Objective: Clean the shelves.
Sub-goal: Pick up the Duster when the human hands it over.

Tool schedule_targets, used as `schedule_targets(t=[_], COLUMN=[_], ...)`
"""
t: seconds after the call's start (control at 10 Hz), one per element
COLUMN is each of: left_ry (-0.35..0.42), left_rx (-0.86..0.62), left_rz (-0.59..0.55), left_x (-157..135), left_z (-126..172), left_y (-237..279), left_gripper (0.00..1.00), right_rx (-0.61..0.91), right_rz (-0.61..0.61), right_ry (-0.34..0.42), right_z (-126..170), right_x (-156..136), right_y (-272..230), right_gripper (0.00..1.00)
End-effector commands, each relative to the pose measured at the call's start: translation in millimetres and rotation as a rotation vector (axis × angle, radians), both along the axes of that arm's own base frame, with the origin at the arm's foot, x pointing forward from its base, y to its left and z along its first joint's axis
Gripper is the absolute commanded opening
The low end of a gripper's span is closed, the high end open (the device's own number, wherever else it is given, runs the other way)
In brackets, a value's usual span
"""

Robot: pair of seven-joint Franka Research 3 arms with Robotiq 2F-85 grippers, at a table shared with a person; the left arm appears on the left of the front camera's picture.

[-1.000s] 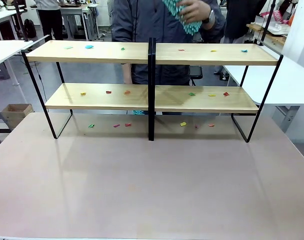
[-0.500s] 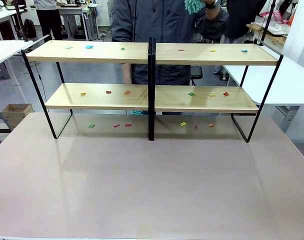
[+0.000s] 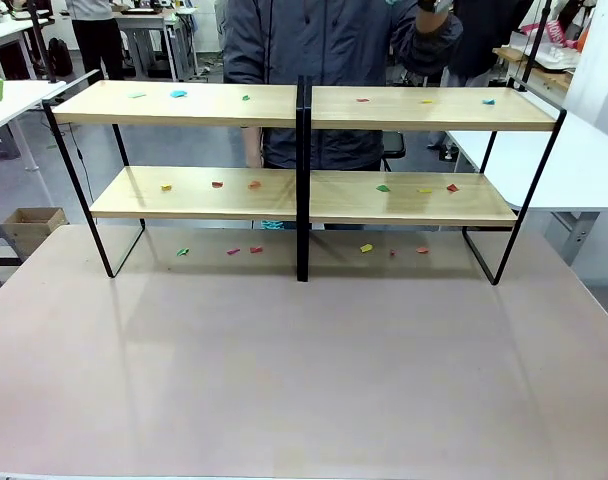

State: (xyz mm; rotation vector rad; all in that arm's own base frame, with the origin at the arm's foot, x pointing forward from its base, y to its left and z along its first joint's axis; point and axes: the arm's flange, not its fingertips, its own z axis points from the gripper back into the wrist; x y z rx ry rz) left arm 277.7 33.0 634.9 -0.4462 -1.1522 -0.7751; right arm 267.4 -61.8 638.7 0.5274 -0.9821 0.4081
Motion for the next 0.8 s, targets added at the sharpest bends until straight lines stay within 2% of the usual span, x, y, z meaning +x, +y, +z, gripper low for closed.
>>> schedule_targets(t=[0.0, 0.7], left_ry=[-0.011, -0.011], left_rx=[-0.005, -0.005], left_rz=[-0.010, -0.010], left_x=[-2.3, -2.3], left_z=[1.3, 1.3], left_y=[0.2, 0.2], left_gripper=[1.00, 1.00], right_rx=[0.005, 0.005], right_rz=[0.001, 0.001], right_ry=[0.001, 0.001], right_z=[-0.3, -0.3], right_x=[0.3, 0.3], right_y=[-0.6, -0.6], right_gripper=[1.00, 1.00])
